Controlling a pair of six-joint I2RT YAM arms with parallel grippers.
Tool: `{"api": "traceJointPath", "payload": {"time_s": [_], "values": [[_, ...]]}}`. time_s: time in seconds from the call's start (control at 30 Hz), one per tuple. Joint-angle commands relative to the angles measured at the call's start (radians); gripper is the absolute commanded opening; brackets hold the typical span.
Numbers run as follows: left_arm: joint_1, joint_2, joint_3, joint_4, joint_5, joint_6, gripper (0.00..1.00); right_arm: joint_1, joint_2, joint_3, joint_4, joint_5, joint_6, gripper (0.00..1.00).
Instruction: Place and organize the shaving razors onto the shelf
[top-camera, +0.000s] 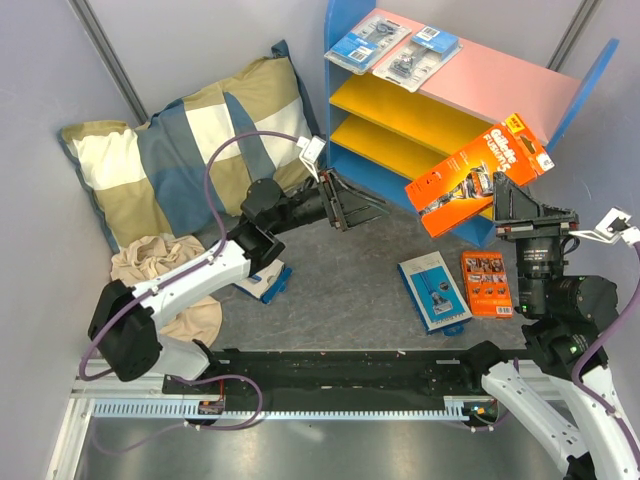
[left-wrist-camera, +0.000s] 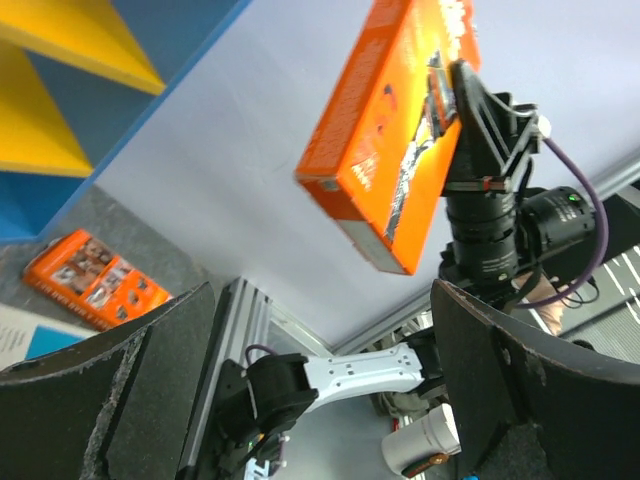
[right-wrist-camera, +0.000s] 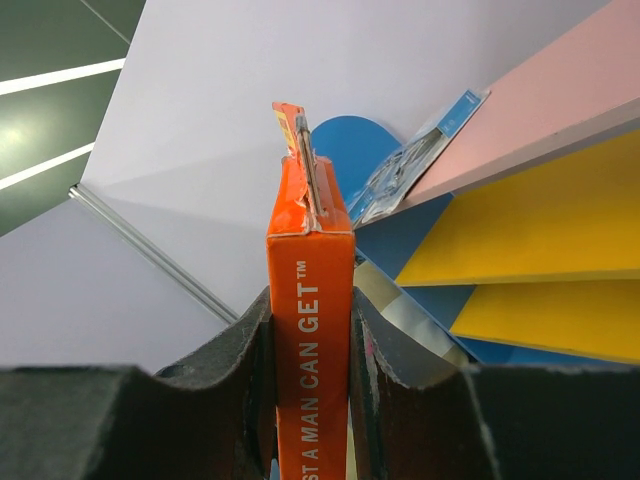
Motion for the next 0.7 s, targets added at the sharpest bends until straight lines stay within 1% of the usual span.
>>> {"api": "traceJointPath", "payload": {"time_s": [0.0, 0.4, 0.47, 0.6, 0.67], "values": [[-0.027, 0.057, 0.07, 0.131, 0.04, -0.076, 0.93, 0.0, 0.012, 0.007, 0.052, -0.01, 0.023, 0.0], [-0.091, 0.171, 0.19, 0.174, 0.032, -0.102, 0.91, 0.0, 0.005, 0.007, 0.057, -0.024, 0.031, 0.0], [-0.1, 0.189, 0.207, 0.185, 0.038, -0.112, 0.89, 0.0, 0.002, 0.005, 0.057, -0.024, 0.034, 0.0], [-0.116, 0.218, 0.236, 0.188, 0.057, -0.125, 0.8, -0.002, -0.002, -0.001, 0.058, -0.021, 0.049, 0.02], [-0.125, 0.223, 0.242, 0.2, 0.06, -0.128, 0.77, 0.001, -0.004, -0.003, 0.058, -0.022, 0.054, 0.02]]}}
